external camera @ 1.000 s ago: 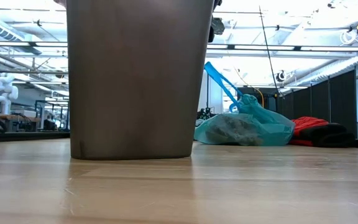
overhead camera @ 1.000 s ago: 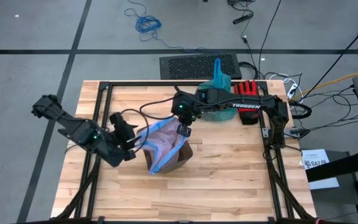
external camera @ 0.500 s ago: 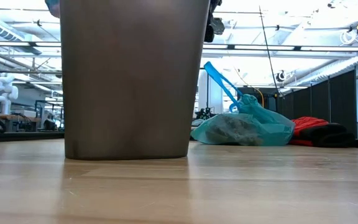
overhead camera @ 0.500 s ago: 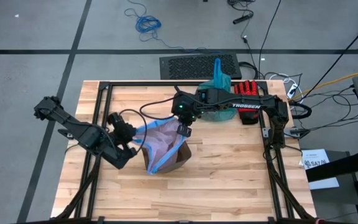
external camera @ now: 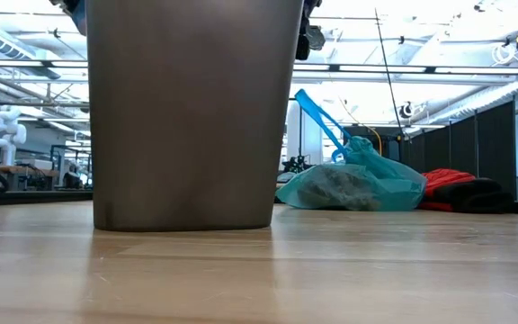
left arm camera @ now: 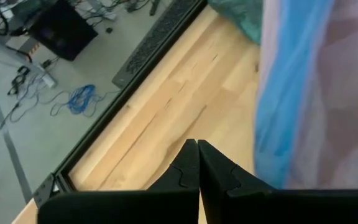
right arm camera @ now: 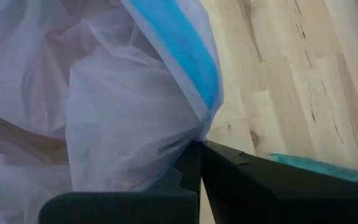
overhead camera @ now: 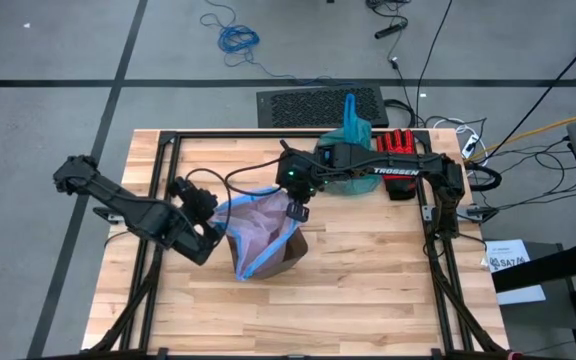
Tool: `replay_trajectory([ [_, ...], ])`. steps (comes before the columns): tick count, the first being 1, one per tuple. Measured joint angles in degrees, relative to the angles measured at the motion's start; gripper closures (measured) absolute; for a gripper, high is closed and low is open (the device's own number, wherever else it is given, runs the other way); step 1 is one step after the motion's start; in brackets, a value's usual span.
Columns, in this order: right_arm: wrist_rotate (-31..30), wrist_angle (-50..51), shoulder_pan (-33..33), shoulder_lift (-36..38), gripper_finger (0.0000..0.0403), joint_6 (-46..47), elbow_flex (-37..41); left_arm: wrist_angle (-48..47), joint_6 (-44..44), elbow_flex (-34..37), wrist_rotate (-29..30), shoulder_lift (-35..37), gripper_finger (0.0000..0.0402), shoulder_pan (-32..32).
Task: Place trash/remove bag and relplace
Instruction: Insert the pink trash bag into the black trash bin
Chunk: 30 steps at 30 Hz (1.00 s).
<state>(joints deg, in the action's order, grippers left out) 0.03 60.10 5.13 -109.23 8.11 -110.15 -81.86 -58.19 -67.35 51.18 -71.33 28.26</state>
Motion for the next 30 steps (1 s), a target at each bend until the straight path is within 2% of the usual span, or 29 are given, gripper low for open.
replay_trajectory([
  [10,-0.2,1.3,0.9,0.0,0.0403,0.0,0.0,3.5,0.0,3.7,-1.4,0.0,0.0401,-0.8],
  [20,-0.3,-5.0,3.3,0.0,0.0403,1.1,0.0,3.8,0.0,3.8,-1.7,0.0,0.0401,-0.7],
  [30,0.1,-0.9,5.1,-0.4,0.0403,4.6,0.0,8.4,3.6,4.0,-3.6,0.0,0.0401,-0.7],
])
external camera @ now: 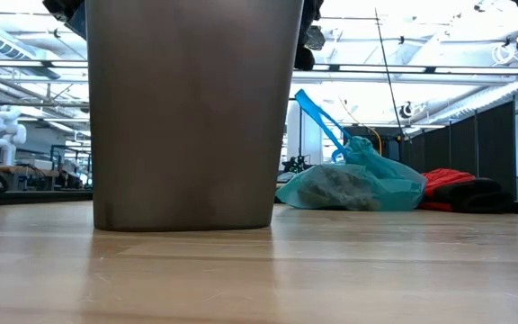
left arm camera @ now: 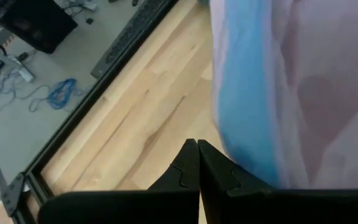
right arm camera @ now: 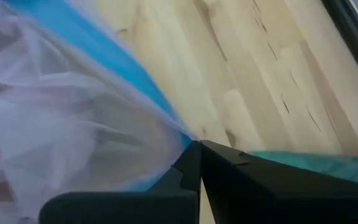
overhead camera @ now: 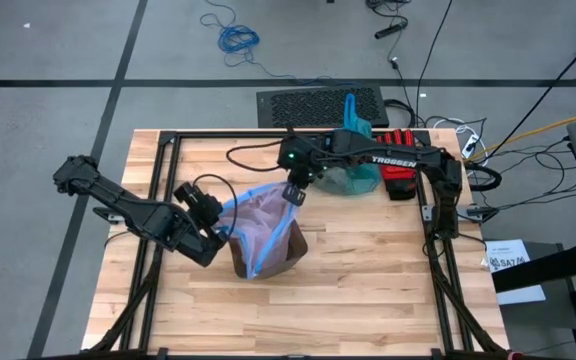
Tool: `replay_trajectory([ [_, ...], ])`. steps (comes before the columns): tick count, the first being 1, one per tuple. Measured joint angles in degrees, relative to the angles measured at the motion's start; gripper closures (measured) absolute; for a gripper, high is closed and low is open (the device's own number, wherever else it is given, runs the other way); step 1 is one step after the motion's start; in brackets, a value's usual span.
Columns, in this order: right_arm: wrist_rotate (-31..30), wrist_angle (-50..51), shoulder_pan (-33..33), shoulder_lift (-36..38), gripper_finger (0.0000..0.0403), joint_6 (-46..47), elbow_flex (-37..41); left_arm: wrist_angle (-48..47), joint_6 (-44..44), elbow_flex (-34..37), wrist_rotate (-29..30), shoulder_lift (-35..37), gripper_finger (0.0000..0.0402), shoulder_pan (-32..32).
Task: Place trash/remove bag and relplace
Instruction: Insert the pink trash bag into the black trash bin
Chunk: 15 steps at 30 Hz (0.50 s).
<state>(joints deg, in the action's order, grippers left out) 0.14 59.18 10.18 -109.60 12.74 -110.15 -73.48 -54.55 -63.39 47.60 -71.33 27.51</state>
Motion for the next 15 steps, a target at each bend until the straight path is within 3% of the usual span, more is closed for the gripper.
replay_trajectory([
  [15,1.7,5.4,-0.1,-3.4,0.0403,-1.1,0.1,3.1,0.1,2.5,-1.9,0.0,0.0402,1.4],
])
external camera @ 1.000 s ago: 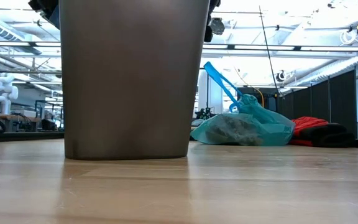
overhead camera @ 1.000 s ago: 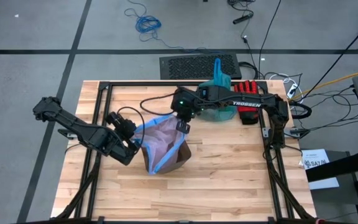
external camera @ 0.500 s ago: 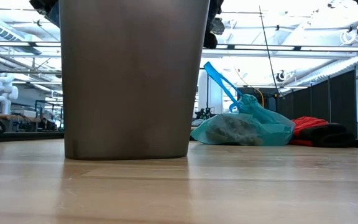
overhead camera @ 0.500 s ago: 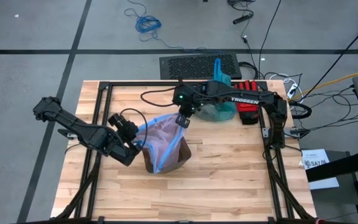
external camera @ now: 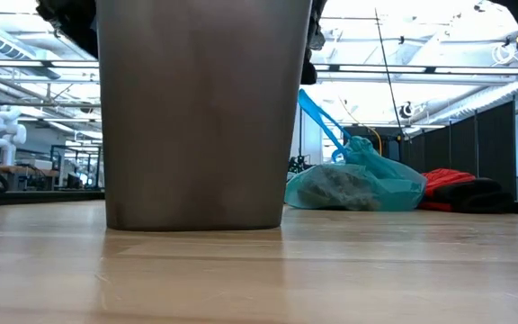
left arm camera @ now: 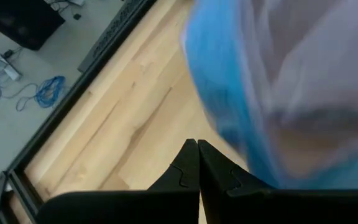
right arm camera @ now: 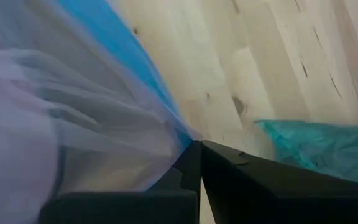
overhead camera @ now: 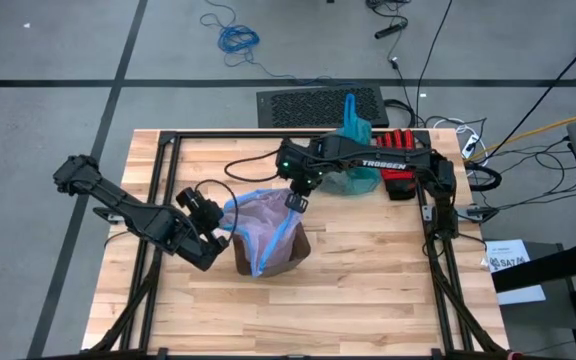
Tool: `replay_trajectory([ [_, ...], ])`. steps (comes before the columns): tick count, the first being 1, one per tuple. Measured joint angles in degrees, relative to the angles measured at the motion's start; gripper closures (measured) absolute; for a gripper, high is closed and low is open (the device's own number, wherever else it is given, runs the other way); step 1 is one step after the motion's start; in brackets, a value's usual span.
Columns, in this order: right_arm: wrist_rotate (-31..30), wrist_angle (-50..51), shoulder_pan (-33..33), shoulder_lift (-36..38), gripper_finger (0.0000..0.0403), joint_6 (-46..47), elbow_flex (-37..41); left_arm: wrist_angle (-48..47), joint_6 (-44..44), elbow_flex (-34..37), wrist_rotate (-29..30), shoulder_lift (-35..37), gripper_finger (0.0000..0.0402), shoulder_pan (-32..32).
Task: Place trash/remove bag and relplace
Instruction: Insert the pink trash bag into the black trash bin
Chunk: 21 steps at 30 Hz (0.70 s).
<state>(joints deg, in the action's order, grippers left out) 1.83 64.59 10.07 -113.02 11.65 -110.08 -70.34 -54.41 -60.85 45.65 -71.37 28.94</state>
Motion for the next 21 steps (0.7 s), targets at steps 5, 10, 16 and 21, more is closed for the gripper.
replay_trajectory([
  [5,-0.1,-0.1,0.0,-0.1,0.0403,-0.5,0.0,3.5,-0.8,3.4,-0.6,0.0,0.0402,1.1],
  [10,-0.2,0.5,0.0,-0.1,0.0403,-0.6,0.0,8.0,-0.3,5.4,-0.6,0.0,0.0402,1.7],
  [16,-0.3,1.0,-0.5,-0.1,0.0403,-1.0,0.0,10.2,-0.7,8.7,-0.7,0.0,0.0402,2.0],
  [21,-0.7,1.7,-1.2,-0.1,0.0403,-1.5,0.0,6.0,-0.7,6.0,1.0,0.6,0.0402,2.4],
])
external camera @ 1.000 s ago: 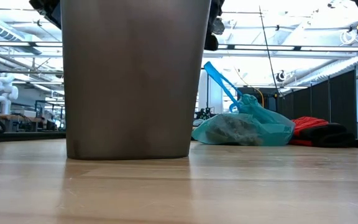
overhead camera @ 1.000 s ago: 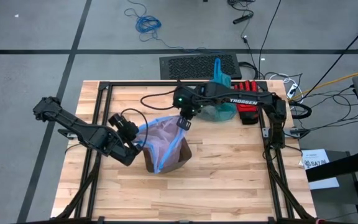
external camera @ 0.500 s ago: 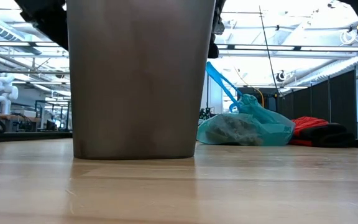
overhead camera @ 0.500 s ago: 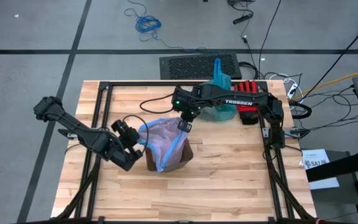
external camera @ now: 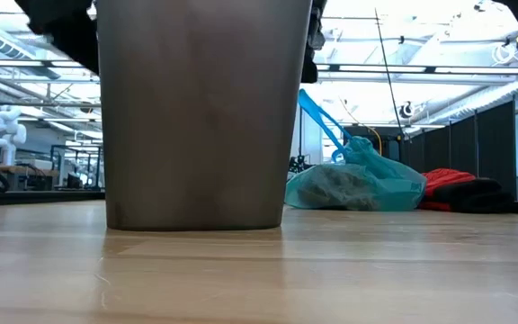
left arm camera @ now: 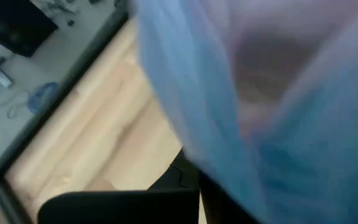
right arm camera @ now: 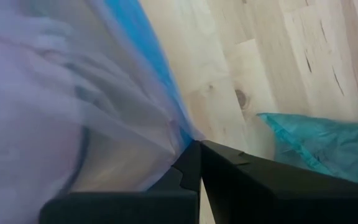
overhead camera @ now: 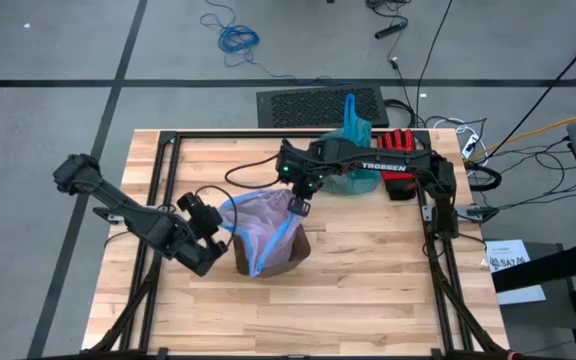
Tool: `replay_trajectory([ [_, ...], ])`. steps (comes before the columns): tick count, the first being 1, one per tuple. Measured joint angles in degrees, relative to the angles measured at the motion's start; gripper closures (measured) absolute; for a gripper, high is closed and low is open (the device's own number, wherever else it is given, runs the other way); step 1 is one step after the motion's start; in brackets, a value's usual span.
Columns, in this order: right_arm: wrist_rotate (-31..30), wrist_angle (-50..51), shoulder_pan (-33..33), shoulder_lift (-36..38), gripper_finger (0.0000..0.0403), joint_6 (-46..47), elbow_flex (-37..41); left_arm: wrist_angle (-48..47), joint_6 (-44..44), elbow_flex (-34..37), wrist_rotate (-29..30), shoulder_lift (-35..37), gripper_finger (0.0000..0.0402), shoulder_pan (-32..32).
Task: Place trash/remove bag and relplace
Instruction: Insert the pink trash bag into the black trash bin
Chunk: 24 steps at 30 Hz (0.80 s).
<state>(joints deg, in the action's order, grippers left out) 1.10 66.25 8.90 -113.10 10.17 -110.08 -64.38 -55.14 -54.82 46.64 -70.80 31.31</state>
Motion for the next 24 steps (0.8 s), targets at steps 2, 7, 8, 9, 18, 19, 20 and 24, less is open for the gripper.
replay_trajectory([
  [2,0.0,0.0,0.0,0.0,0.0403,-0.4,0.0,-3.7,0.0,-2.1,1.1,0.6,0.0402,0.4],
  [7,0.0,0.0,0.0,0.0,0.0403,-0.7,0.0,-11.5,0.0,-8.9,1.9,1.7,0.0402,1.5],
  [8,0.0,0.0,0.0,0.0,0.0403,-0.8,0.0,-12.0,0.0,-10.3,2.2,2.1,0.0402,2.0],
  [9,0.0,0.1,0.0,0.0,0.0403,-0.8,0.0,-13.2,0.2,-11.5,2.5,2.4,0.0402,2.6],
  [18,0.4,0.4,-0.1,0.0,0.0403,-1.4,0.0,-19.3,2.9,-19.1,2.9,4.2,0.0401,5.9],
  [19,0.4,0.4,-0.2,0.0,0.0403,-1.4,0.0,-19.3,4.0,-19.5,2.9,4.3,0.0400,5.9],
  [20,0.4,0.4,-0.3,0.0,0.0403,-1.4,0.0,-19.3,4.9,-19.9,2.9,4.3,0.0396,5.9],
  [24,0.4,0.4,-0.5,0.0,0.0403,-1.9,-0.1,-19.1,6.5,-20.7,3.0,4.2,0.0367,5.5],
])
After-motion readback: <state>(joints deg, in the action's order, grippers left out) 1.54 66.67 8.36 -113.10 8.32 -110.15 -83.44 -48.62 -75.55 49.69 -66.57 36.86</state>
